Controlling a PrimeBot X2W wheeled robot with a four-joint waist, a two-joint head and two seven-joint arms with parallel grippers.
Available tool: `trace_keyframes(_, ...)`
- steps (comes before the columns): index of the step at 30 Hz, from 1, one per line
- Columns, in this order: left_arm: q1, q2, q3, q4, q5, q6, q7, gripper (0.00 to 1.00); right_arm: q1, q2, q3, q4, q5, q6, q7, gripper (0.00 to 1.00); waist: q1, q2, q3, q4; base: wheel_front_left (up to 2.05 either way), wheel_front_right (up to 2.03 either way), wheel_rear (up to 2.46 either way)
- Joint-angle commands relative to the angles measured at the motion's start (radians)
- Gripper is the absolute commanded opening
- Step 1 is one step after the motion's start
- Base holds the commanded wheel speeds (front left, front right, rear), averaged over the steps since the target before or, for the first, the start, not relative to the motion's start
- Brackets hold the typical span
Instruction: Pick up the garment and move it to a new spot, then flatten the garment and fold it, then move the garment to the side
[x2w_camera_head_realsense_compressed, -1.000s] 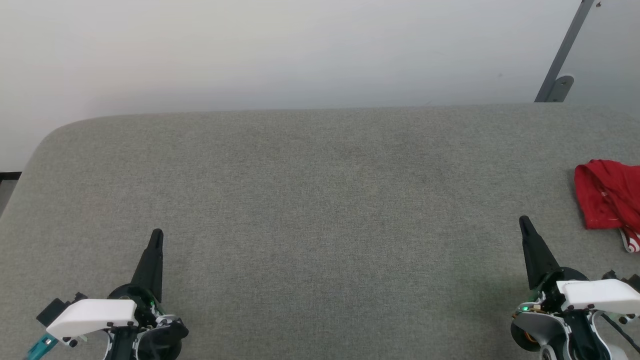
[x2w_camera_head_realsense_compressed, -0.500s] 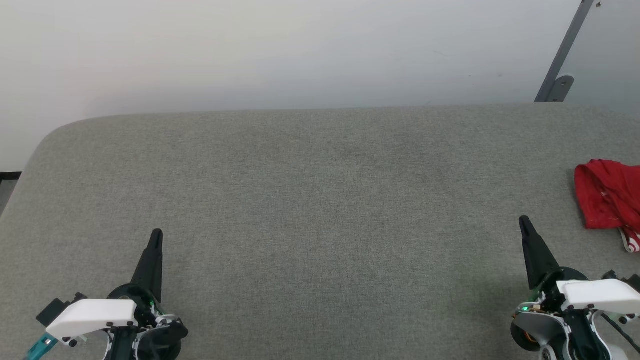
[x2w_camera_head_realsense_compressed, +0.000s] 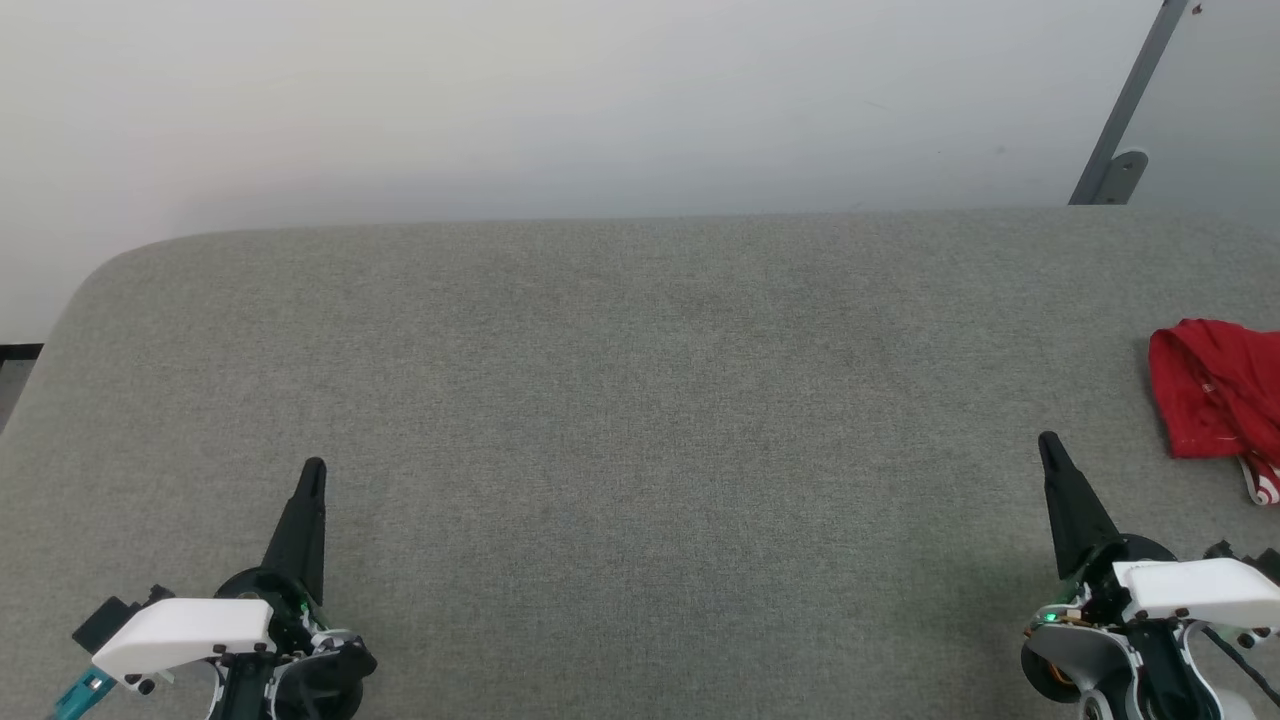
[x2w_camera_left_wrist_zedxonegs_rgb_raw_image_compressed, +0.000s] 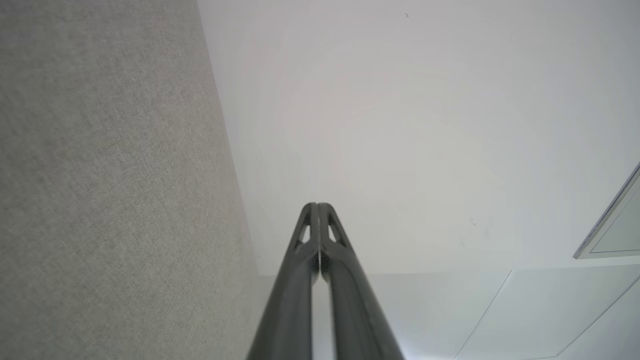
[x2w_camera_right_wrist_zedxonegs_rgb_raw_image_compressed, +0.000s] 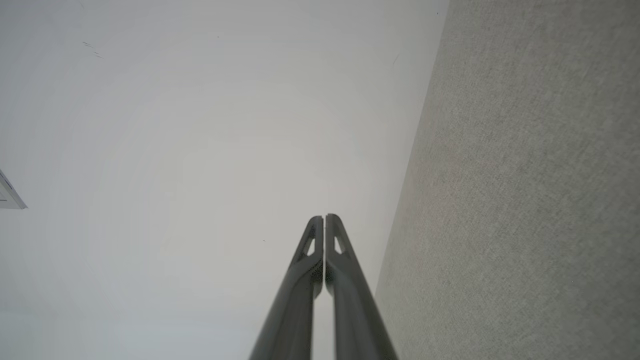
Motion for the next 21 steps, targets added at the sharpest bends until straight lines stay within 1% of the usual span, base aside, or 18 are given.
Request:
trace_keyframes(1, -0.015, -0.002, 0.004, 0.0, 0.005, 0.002, 0.004, 0.0, -0.004, 0.002, 0.0, 0.001, 0.004, 0.0, 0.002, 0.0, 0.0, 0.0, 0.0, 0.0, 0.0, 0.0, 0.0)
trace_keyframes(21, -0.015, -0.005, 0.008, 0.0, 0.007, 0.002, 0.007, 0.0, -0.004, 0.002, 0.0, 0.001, 0.004, 0.0, 0.002, 0.0, 0.0, 0.0, 0.0, 0.0, 0.0, 0.0, 0.0)
